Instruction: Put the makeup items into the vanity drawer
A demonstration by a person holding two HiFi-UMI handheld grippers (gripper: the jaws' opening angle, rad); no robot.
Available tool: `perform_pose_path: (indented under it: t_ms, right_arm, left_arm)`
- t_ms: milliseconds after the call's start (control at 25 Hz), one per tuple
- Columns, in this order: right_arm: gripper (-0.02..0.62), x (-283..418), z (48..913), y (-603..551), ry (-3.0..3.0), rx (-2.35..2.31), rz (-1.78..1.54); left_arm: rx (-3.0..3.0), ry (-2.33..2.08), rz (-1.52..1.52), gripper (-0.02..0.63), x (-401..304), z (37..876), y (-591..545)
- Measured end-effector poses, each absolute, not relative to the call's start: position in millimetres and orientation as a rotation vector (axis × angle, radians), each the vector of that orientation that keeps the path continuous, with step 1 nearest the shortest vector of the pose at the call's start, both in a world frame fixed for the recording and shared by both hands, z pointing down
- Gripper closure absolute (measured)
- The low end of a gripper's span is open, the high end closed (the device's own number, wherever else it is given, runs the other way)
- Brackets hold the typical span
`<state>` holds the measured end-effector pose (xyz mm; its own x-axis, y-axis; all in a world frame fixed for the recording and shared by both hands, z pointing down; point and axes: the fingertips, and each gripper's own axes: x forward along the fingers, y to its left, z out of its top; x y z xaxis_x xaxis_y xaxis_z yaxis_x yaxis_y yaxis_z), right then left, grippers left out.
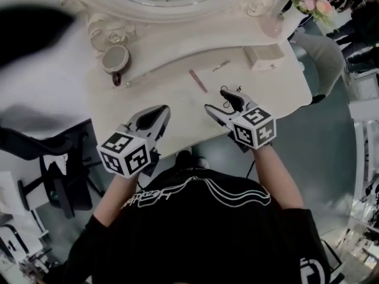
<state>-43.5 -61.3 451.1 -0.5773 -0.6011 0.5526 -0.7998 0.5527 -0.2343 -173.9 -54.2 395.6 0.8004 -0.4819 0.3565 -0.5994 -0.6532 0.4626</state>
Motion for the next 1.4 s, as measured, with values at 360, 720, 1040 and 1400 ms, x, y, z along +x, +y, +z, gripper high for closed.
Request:
perform_pose_path:
  t_ms: [360,720,1040,1400]
  right_arm:
    - [0.315,-56,512,-113,-2.197,1.12,0.689]
    - [0.39,-57,552,-146,-2.056,1.098,0.737]
    - [0.511,-48,563,-155,-1.963,1.122,0.723]
    - [0.532,-47,560,-156,-1.968,1.094,0.709]
  left_arm:
    - [2.351,-0.76,0.312,0.583,-196,429,-94]
    - [2.319,-0.746,0.332,0.583,-212,449,-124]
    - [2.304,-0.731,0.343,0.583,-213,456,-137]
    - [2.305,-0.749,0.367,0.583,-206,458,-137]
